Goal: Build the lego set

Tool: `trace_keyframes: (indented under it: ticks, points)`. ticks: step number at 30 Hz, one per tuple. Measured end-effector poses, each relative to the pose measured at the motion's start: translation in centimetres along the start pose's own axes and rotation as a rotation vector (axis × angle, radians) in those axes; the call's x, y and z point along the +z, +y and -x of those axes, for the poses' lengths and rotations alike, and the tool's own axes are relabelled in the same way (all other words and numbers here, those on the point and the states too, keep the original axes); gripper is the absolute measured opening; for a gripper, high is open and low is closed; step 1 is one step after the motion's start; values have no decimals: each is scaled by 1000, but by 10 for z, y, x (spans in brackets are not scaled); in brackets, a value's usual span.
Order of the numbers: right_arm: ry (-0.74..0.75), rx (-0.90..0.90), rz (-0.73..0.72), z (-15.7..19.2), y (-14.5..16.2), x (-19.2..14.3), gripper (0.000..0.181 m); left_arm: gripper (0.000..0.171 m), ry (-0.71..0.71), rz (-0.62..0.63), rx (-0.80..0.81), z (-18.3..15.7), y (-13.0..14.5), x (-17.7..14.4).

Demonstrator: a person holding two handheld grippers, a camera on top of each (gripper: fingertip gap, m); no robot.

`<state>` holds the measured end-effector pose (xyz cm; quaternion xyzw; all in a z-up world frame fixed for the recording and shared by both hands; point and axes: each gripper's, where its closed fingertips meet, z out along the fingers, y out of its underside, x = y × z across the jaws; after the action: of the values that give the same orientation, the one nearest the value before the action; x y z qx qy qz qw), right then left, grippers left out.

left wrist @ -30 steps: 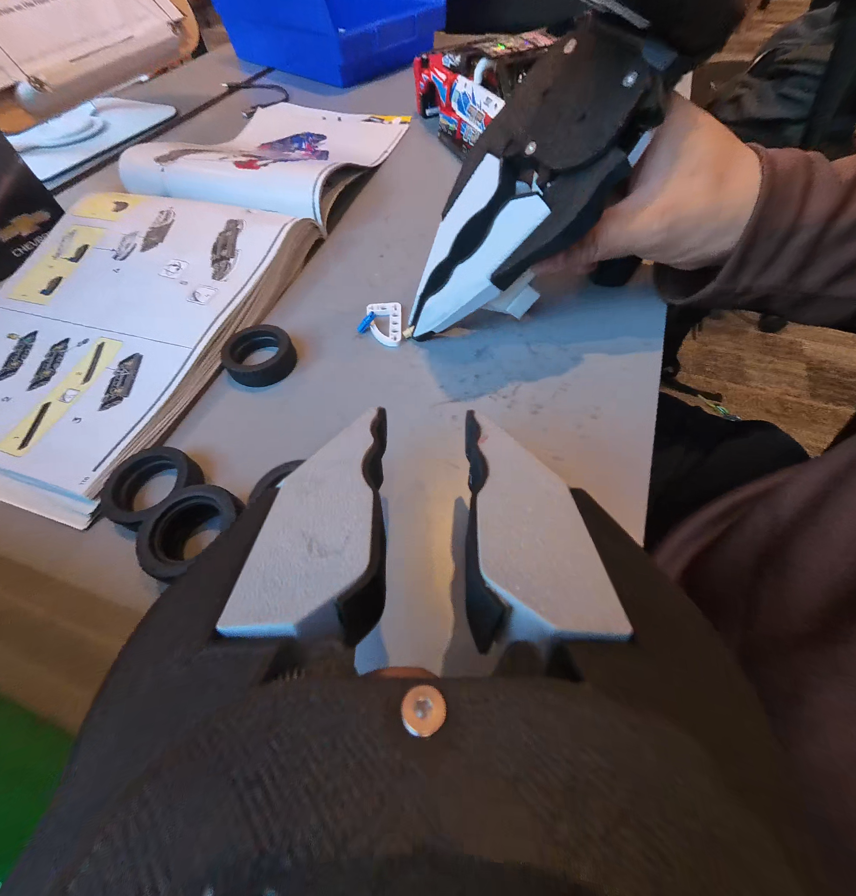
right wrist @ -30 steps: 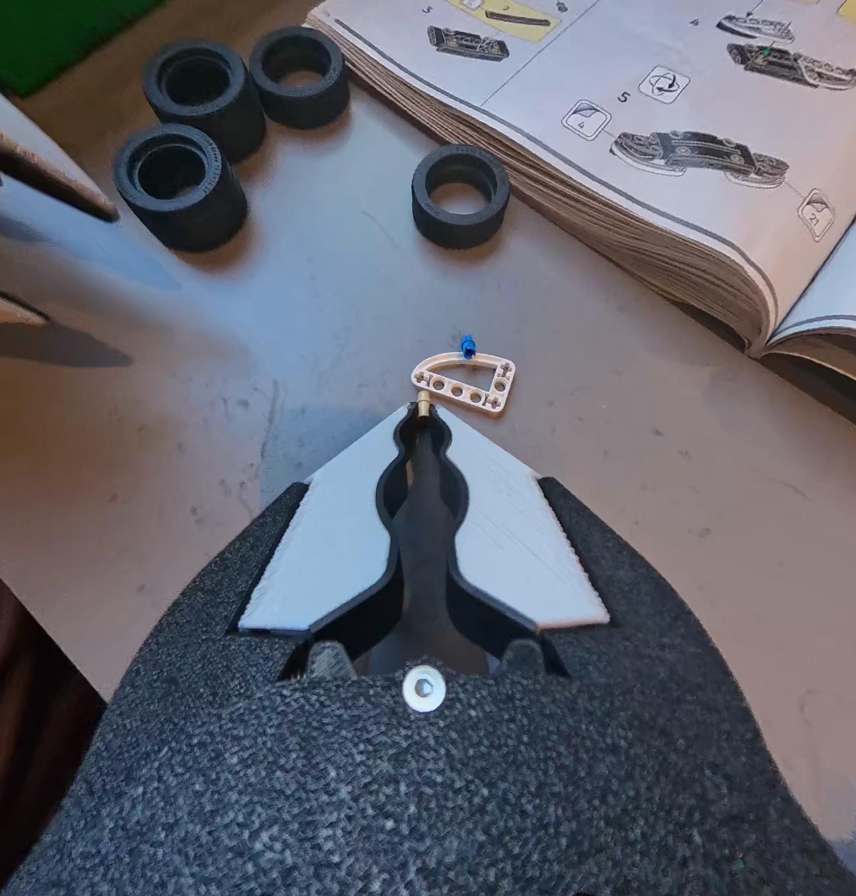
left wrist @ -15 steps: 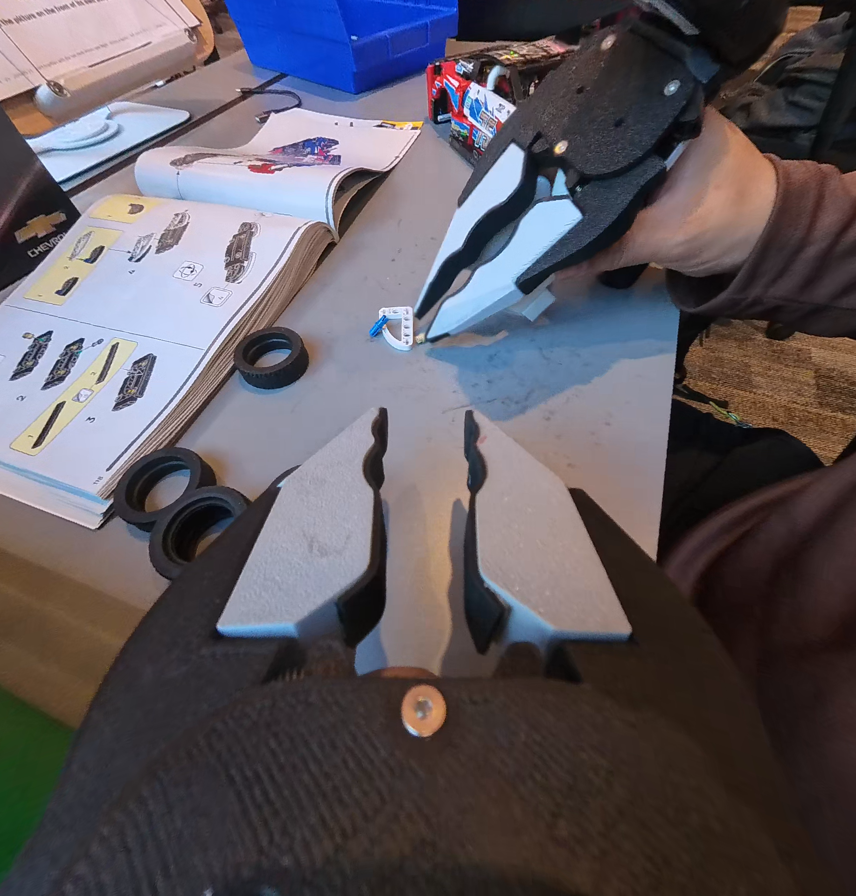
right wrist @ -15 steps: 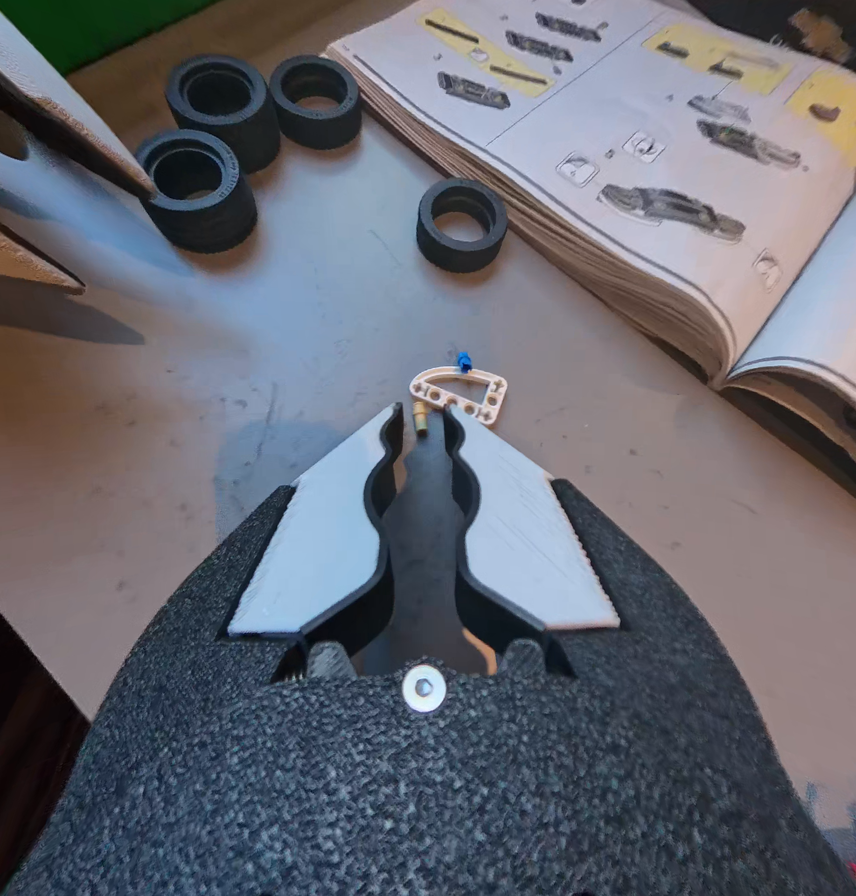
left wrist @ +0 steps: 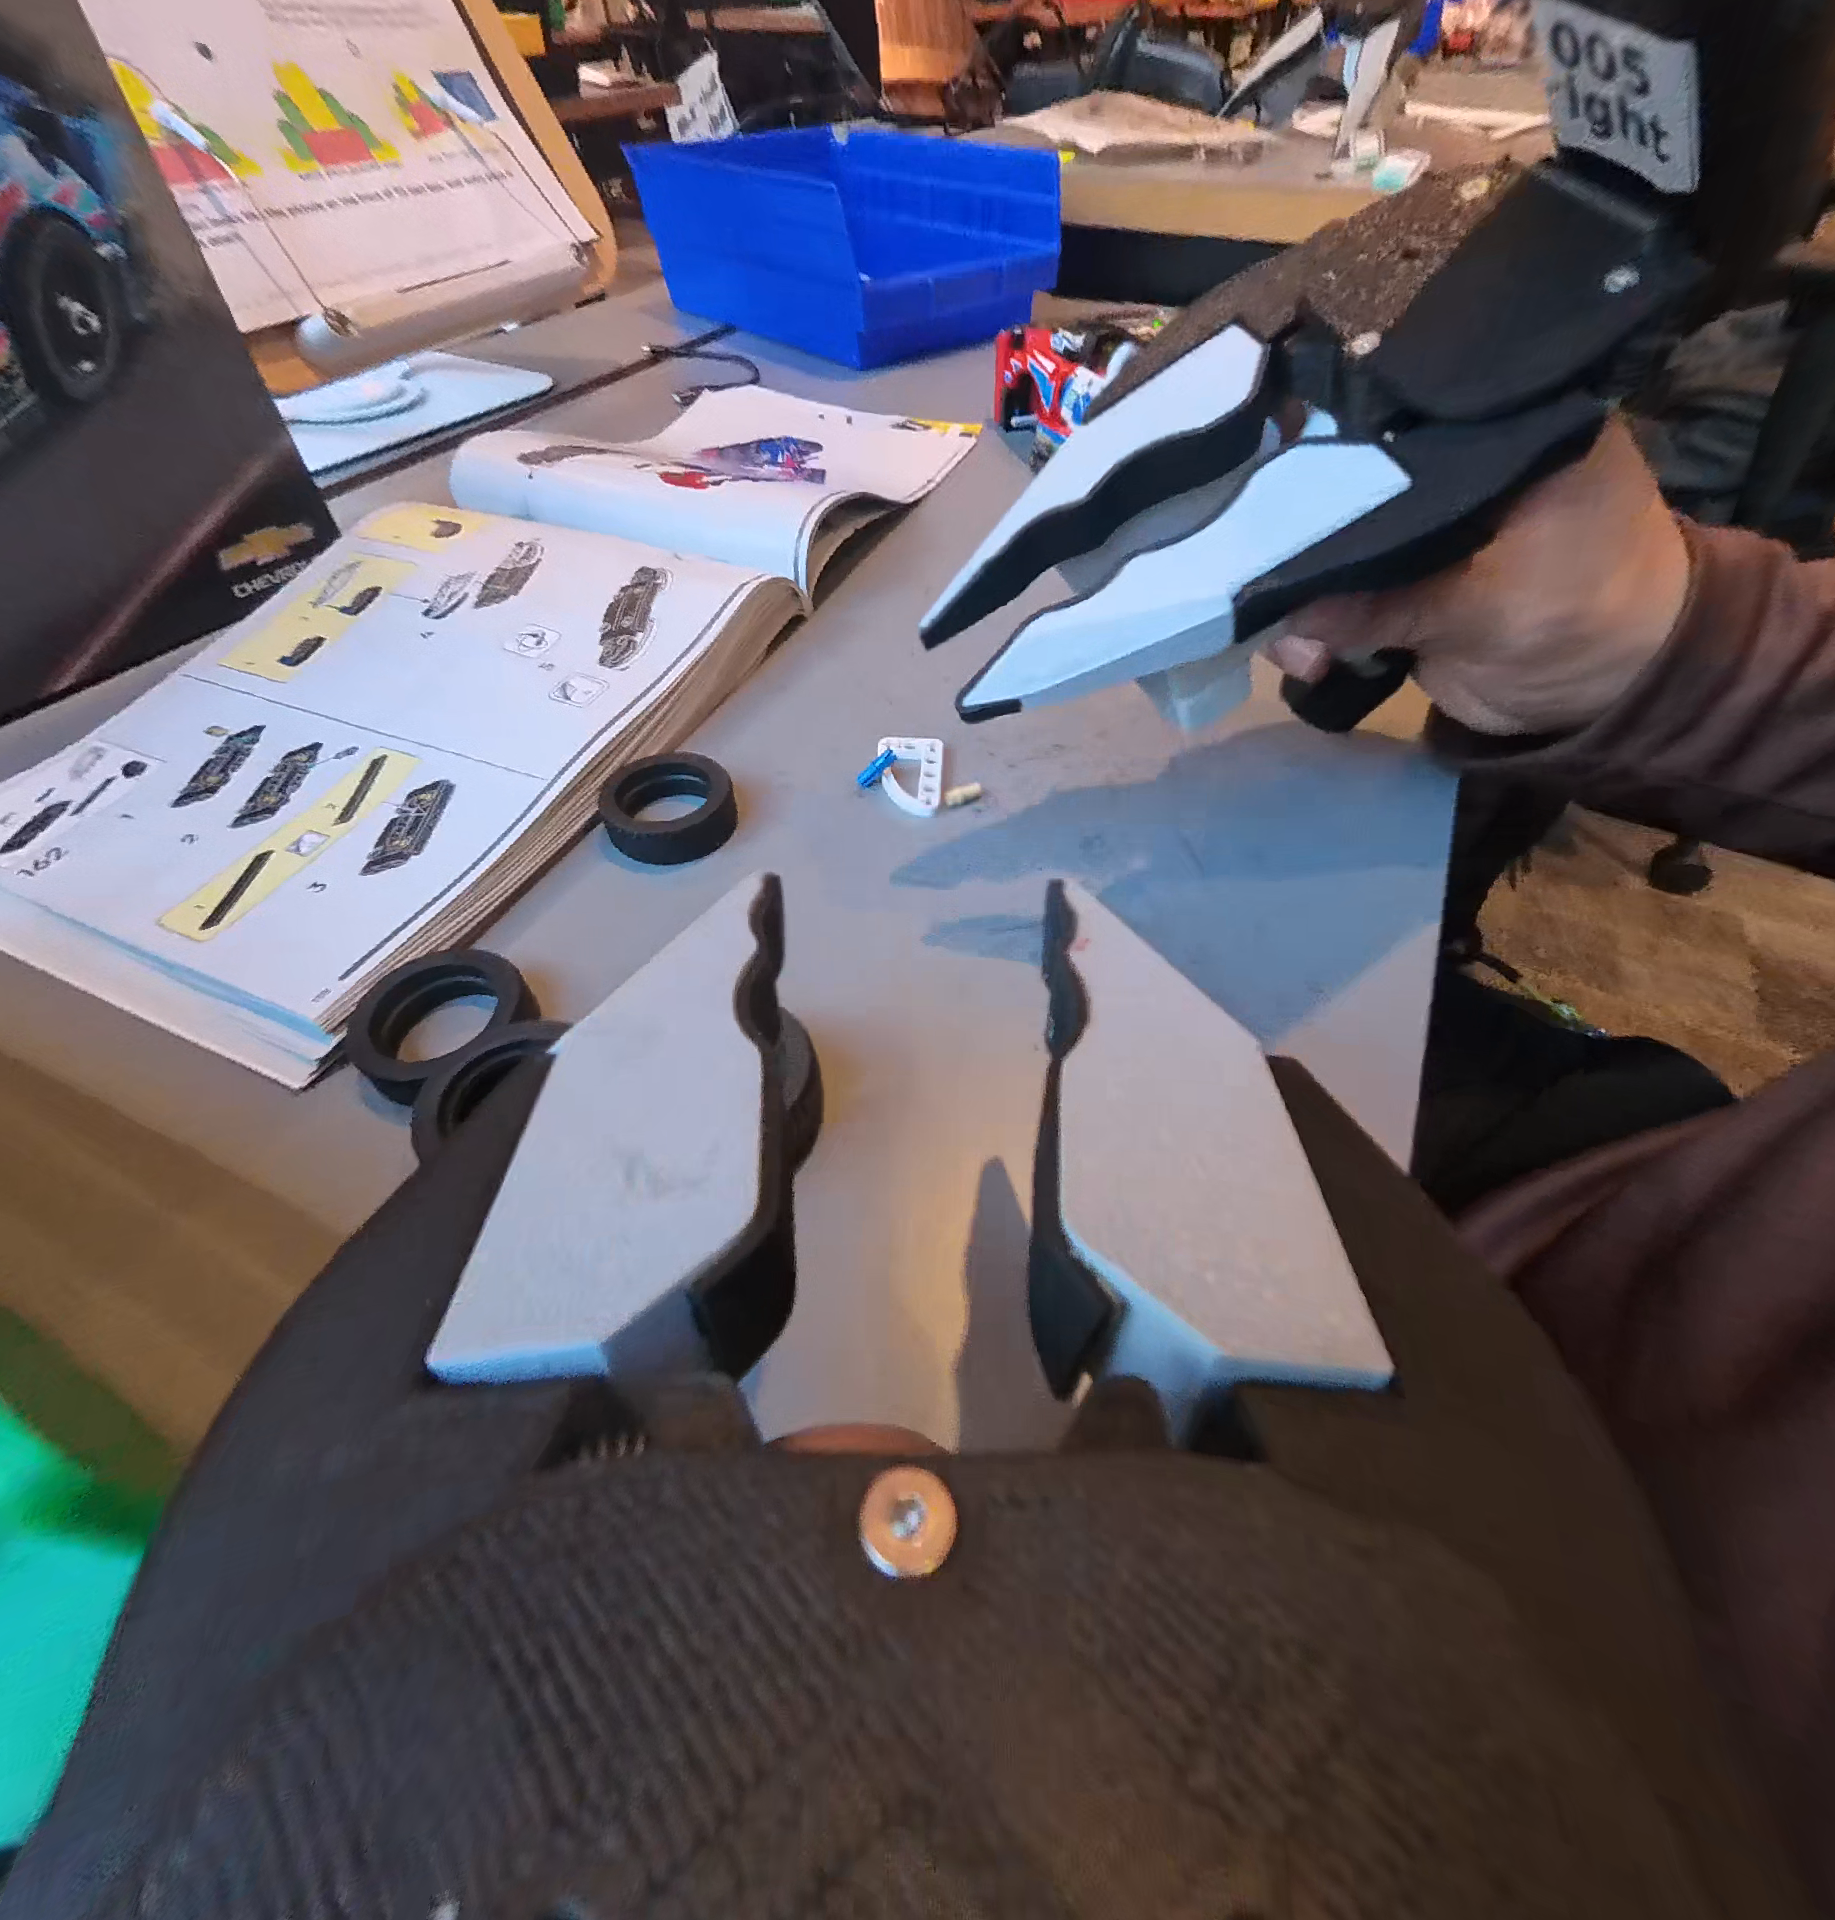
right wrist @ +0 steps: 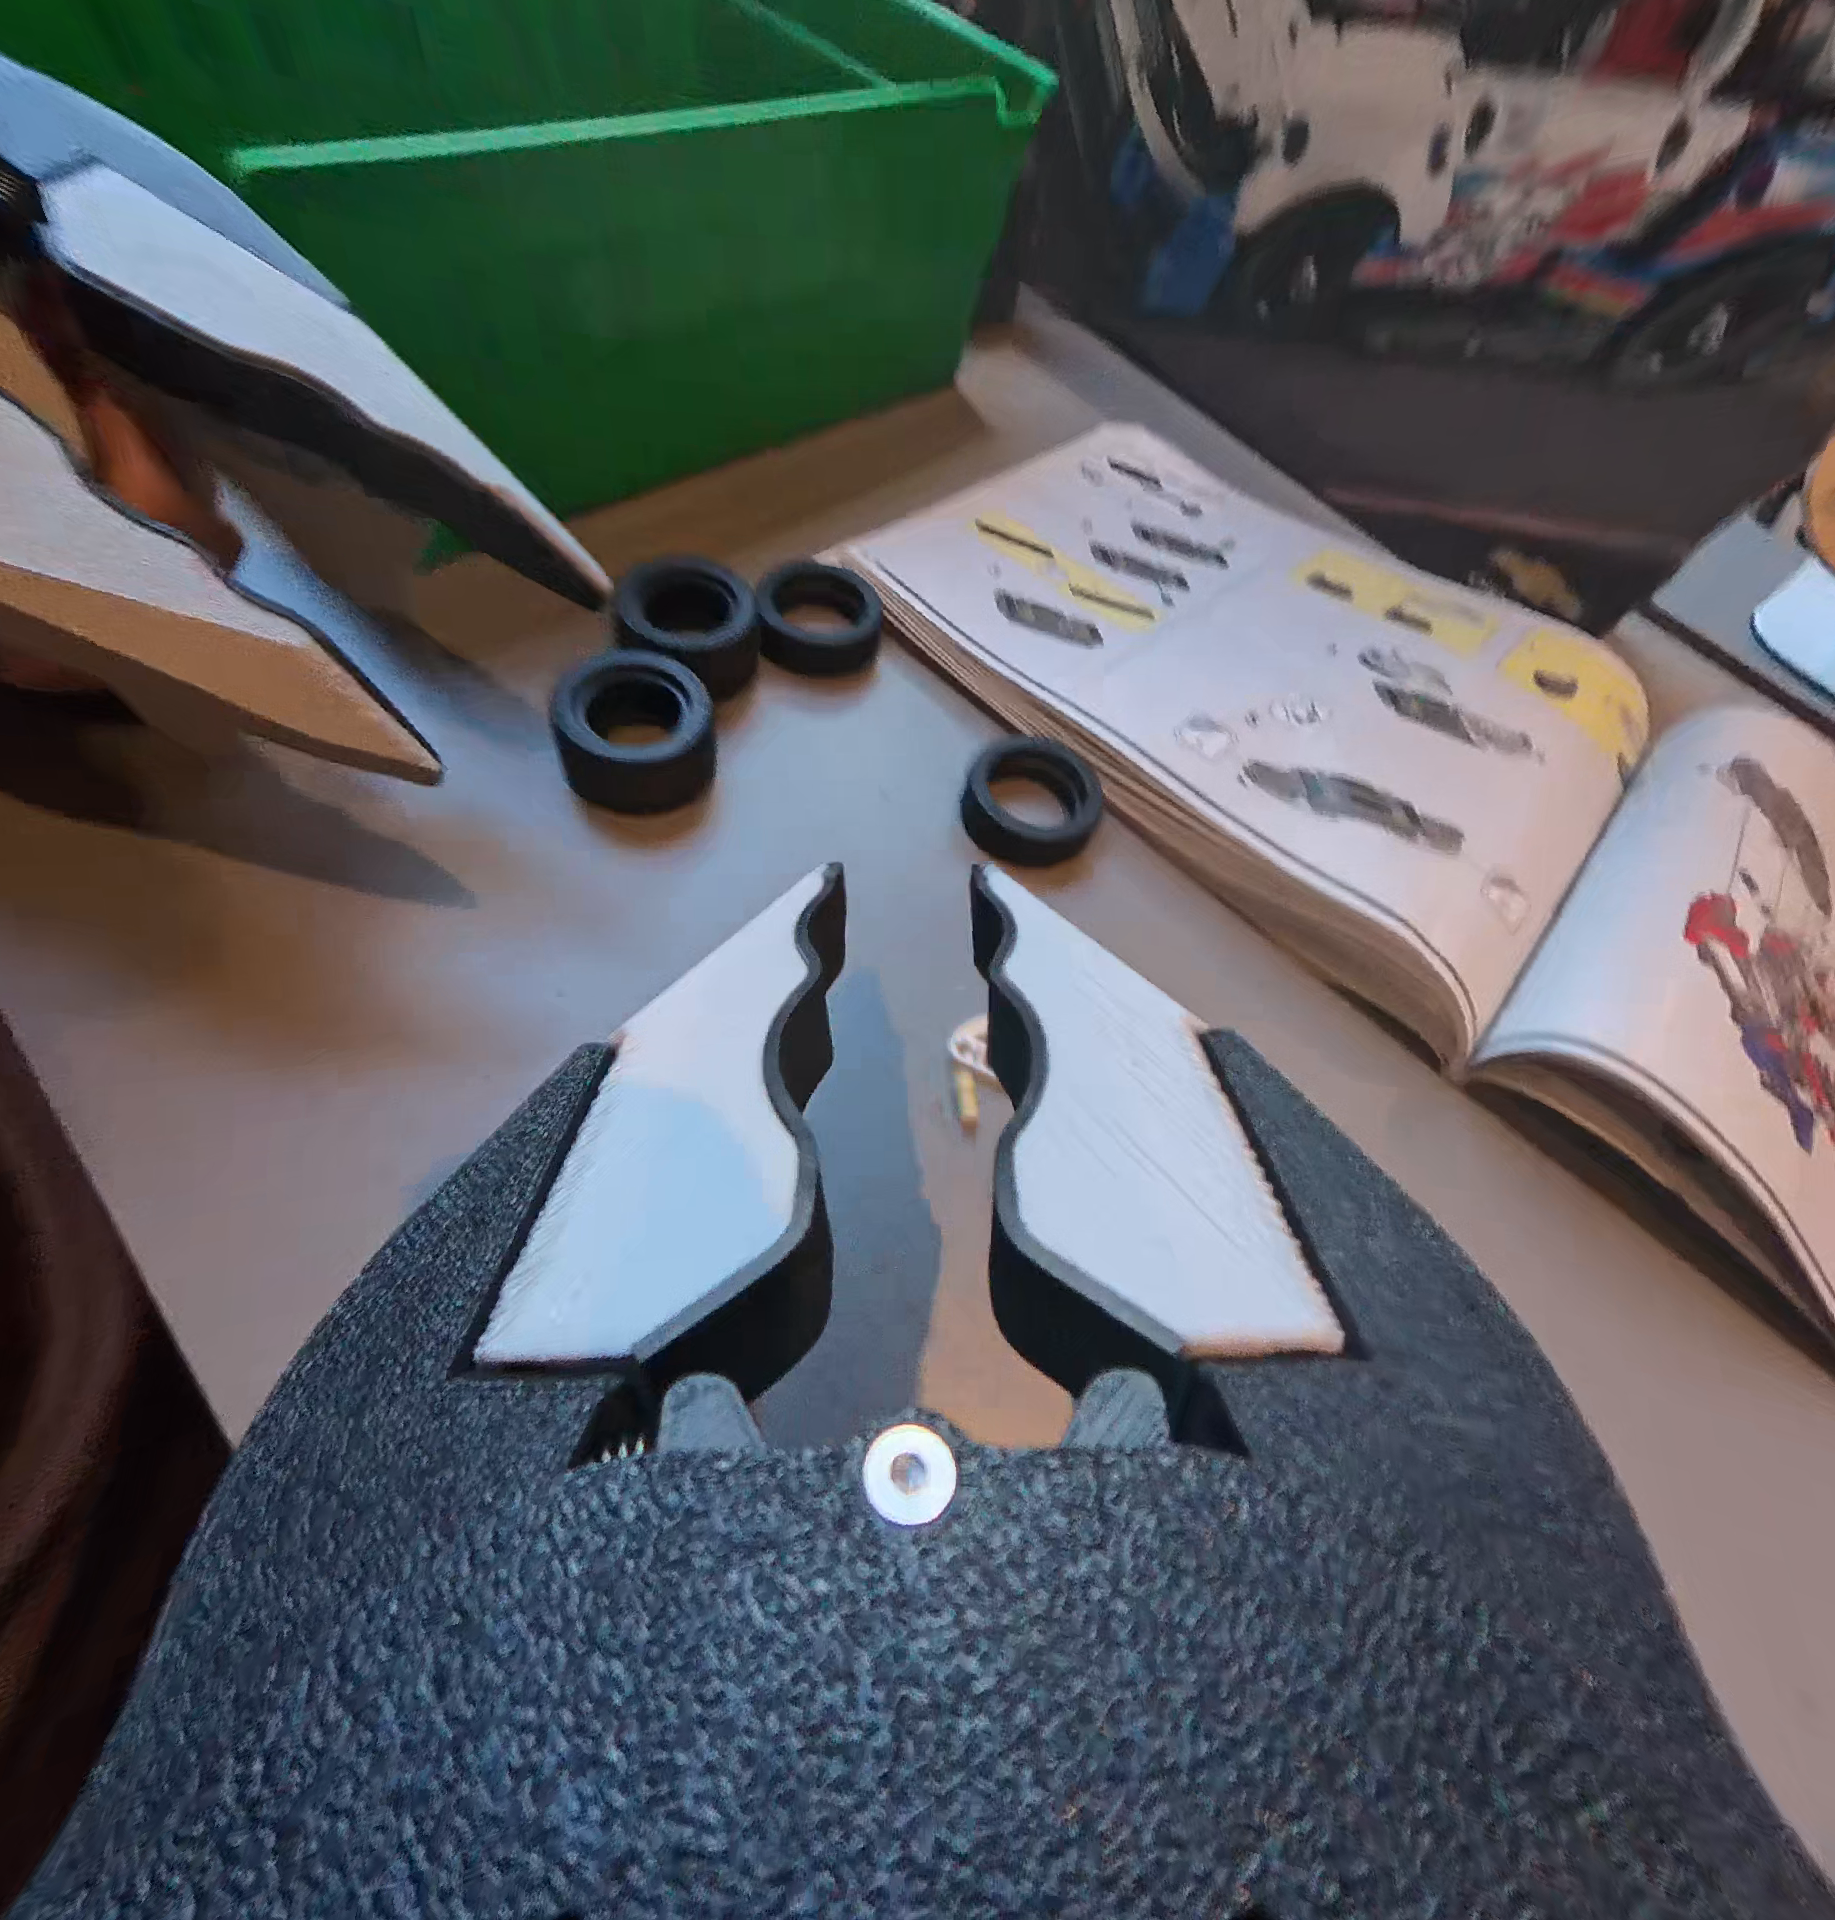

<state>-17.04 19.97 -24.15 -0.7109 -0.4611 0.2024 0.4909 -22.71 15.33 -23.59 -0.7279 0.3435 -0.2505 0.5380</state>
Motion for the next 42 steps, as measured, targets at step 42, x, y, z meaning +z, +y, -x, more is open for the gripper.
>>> trace_keyframes:
  ticks: [42]
  points:
    - [-152, -113, 38, 58, 7, 35, 23, 62, -251, 9, -245, 76, 13, -100]
